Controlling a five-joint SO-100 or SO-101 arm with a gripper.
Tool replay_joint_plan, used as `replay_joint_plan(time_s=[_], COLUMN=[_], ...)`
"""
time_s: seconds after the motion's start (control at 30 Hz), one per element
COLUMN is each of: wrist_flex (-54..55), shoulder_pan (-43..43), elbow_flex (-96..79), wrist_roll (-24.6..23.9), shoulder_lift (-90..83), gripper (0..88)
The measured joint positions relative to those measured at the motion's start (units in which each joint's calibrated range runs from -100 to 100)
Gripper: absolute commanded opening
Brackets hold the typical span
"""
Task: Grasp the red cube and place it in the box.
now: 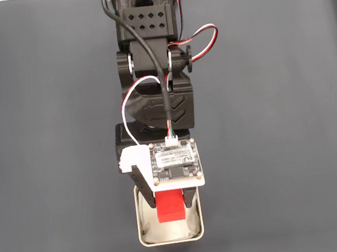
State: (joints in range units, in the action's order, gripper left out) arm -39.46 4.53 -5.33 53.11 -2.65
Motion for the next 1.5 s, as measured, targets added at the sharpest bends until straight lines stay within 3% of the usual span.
replay_joint_plan(time_s=[0.8,0.87,0.97,1.1,1.5], wrist_flex=[0.3,0.4,0.6,0.9,2.1], shoulder_pan=[0.3,0.3,0.3,0.3,0.3], elbow_flex=[0.2,0.2,0.2,0.2,0.2], wrist_roll=[0.2,0.2,0.2,-0.7,-1.0], shoulder_lift=[1.1,1.1,1.1,1.1,1.1], gripper=[6.5,10.3,30.3,43.4,49.6])
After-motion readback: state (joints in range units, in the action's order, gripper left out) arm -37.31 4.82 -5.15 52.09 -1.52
